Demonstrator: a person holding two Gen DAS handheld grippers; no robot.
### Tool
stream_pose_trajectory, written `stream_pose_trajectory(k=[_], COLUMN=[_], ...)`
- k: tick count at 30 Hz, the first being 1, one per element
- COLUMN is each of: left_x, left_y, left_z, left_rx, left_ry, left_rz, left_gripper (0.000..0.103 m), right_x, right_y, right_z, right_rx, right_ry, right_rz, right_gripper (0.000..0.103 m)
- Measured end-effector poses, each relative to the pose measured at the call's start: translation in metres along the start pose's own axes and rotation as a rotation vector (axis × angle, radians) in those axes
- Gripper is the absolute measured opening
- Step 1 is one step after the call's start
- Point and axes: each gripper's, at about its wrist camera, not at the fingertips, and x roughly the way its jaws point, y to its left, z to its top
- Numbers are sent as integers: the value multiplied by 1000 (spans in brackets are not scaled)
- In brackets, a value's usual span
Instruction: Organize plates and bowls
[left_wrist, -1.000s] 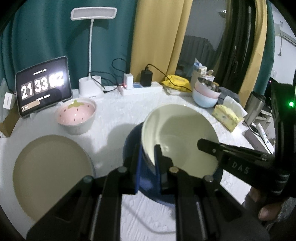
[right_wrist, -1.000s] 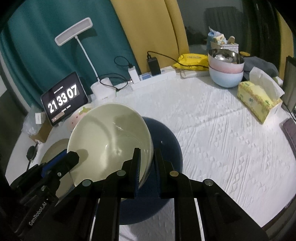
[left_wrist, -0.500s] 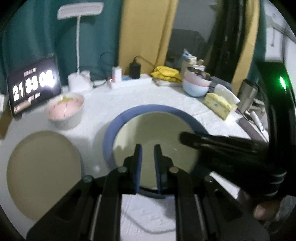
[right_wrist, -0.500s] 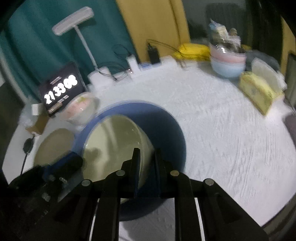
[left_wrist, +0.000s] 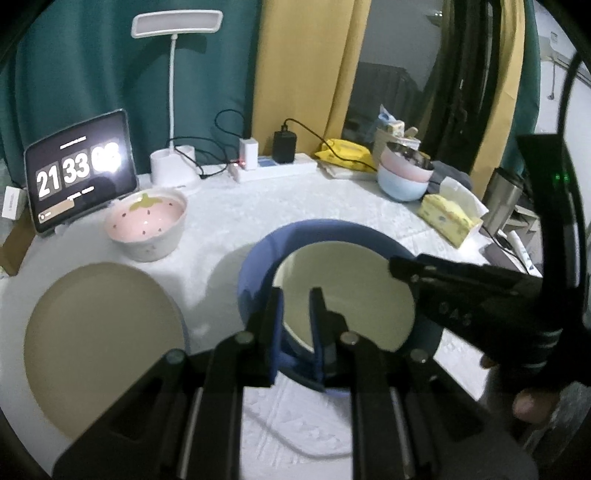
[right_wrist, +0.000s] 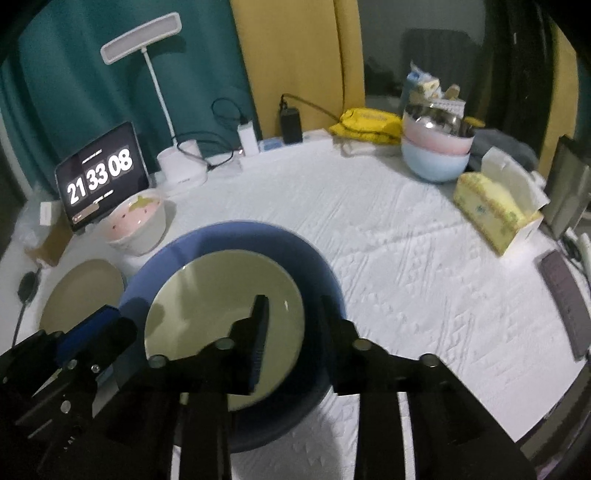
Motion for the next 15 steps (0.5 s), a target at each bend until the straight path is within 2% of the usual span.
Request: stream_pose_trajectory(k=[7, 15], left_x=[-2, -3], left_y=[15, 38], left_z=[8, 16], left_rx=[-22, -66], left_ry=[-10, -20], left_rz=[24, 60], left_gripper=[16, 26], right_x=[-4, -2], right_y=[3, 17], right_z=[8, 17], right_rx=[-20, -40], right_ry=[-9, -11], right_rz=[-5, 4], right_gripper=[31, 31])
